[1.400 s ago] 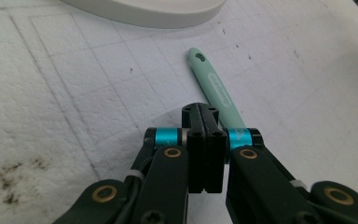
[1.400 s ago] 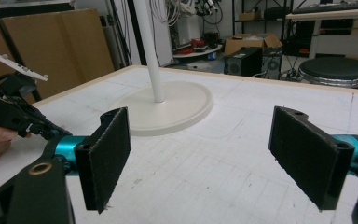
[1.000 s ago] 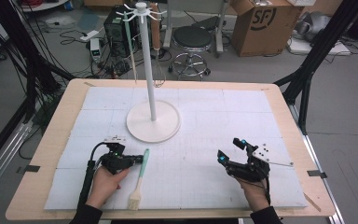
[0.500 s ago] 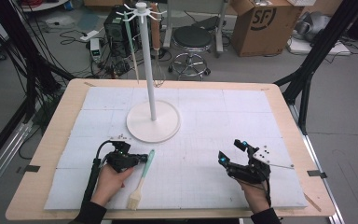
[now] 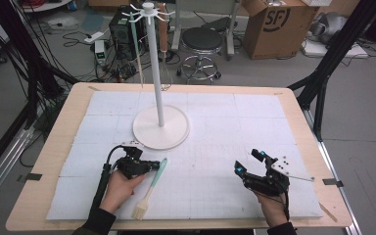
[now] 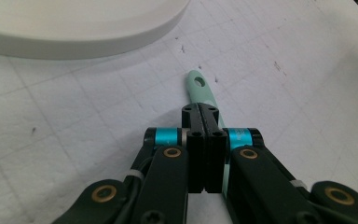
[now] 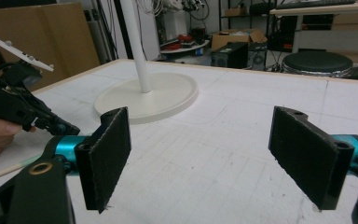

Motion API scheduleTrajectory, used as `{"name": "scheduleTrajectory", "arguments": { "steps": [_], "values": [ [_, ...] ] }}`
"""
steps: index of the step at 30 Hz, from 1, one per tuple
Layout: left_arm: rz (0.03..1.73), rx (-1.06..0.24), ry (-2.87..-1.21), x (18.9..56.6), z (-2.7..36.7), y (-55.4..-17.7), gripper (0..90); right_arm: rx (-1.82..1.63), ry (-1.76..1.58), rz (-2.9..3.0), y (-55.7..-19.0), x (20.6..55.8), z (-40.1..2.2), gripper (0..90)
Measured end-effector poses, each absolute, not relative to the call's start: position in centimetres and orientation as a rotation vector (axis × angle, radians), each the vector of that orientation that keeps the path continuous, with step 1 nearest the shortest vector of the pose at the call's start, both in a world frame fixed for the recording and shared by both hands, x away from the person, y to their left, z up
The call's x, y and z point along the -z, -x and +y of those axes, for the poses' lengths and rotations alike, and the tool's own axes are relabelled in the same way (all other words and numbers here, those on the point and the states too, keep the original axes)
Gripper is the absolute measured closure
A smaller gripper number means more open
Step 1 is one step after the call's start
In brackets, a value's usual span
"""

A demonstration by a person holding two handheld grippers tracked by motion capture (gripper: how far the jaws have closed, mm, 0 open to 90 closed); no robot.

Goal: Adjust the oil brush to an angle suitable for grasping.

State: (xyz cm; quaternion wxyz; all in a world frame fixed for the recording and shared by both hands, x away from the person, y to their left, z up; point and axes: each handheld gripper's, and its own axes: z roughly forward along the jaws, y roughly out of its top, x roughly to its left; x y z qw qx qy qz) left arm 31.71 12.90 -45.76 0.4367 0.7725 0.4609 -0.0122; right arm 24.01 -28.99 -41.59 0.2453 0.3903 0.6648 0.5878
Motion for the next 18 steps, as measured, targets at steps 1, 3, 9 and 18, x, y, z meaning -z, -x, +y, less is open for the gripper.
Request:
{"name": "scheduleTrajectory", "arguments": {
  "steps": [1,3,9,18],
  "values": [
    [1.140,0.033,-1.923,45.8,12.7,-31.8,89.8,-1.602,-1.067,1.810,-23.9,41.6,-29.1,20.4],
    [1.130,0.037,-1.930,45.8,12.4,-31.9,89.7,-1.605,-1.078,1.805,-23.7,41.6,-29.3,20.4],
    [1.105,0.032,-1.951,45.7,11.7,-32.1,89.7,-1.596,-1.096,1.783,-23.1,41.7,-30.1,20.4],
    [1.095,0.046,-1.948,45.8,11.4,-32.4,89.8,-1.594,-1.113,1.766,-22.8,41.7,-30.7,20.4]
  ]
}}
